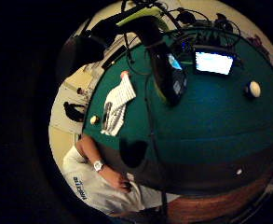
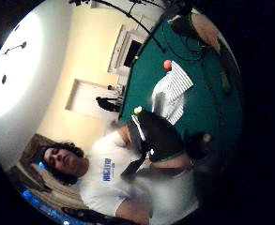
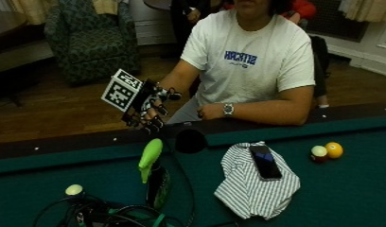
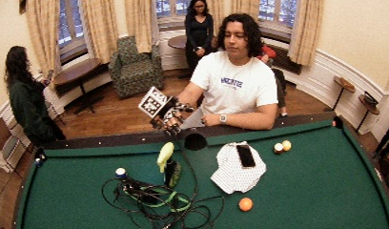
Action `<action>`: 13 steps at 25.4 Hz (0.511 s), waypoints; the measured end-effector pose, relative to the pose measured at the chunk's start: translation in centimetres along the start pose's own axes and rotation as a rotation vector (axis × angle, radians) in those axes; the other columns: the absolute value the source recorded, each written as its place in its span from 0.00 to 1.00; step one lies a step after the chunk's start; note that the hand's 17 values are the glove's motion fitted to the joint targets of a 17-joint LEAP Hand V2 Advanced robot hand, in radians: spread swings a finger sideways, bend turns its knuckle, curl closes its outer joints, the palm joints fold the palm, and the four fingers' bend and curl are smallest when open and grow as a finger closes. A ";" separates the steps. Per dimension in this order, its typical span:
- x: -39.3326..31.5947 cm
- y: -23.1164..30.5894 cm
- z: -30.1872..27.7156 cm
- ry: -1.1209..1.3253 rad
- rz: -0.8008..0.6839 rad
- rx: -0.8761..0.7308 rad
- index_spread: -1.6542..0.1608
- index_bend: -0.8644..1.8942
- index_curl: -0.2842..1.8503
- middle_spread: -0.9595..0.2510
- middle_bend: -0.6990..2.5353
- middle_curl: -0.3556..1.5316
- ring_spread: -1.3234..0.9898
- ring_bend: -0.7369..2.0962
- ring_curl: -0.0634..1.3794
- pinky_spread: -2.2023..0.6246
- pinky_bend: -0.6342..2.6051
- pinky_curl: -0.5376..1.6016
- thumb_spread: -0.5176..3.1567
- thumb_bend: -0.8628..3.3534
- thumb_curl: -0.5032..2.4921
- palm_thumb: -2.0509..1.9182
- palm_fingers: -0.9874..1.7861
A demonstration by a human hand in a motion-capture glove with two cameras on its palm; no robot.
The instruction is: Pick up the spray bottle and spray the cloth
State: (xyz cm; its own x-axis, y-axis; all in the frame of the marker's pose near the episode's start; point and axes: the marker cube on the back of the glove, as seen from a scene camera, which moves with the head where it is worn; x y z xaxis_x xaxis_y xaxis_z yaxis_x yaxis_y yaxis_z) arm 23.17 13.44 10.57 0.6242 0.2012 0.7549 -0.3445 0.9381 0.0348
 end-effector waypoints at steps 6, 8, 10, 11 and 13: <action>3.6 1.1 -0.1 -0.108 0.077 0.100 0.68 0.36 0.26 0.71 0.28 0.35 0.52 0.42 0.27 0.85 0.28 0.40 0.45 0.21 0.27 0.66 0.59; 5.0 1.7 0.0 -0.120 0.116 0.145 0.68 0.36 0.26 0.70 0.28 0.36 0.52 0.42 0.27 0.85 0.28 0.40 0.45 0.21 0.27 0.67 0.60; 5.9 1.9 -0.1 -0.119 0.159 0.197 0.68 0.35 0.25 0.69 0.28 0.36 0.52 0.42 0.27 0.85 0.28 0.40 0.44 0.21 0.28 0.69 0.60; 6.3 1.8 -0.1 -0.115 0.178 0.221 0.68 0.35 0.25 0.69 0.28 0.36 0.51 0.42 0.28 0.84 0.28 0.40 0.44 0.22 0.28 0.69 0.60; 6.7 1.5 -0.2 -0.108 0.209 0.258 0.68 0.35 0.25 0.68 0.29 0.37 0.51 0.42 0.28 0.84 0.29 0.40 0.43 0.21 0.28 0.70 0.61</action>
State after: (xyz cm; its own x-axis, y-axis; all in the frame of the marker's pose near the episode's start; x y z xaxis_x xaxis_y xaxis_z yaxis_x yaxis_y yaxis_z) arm 26.95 16.27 15.60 0.4484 0.3375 0.8277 -0.6317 0.7748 0.0263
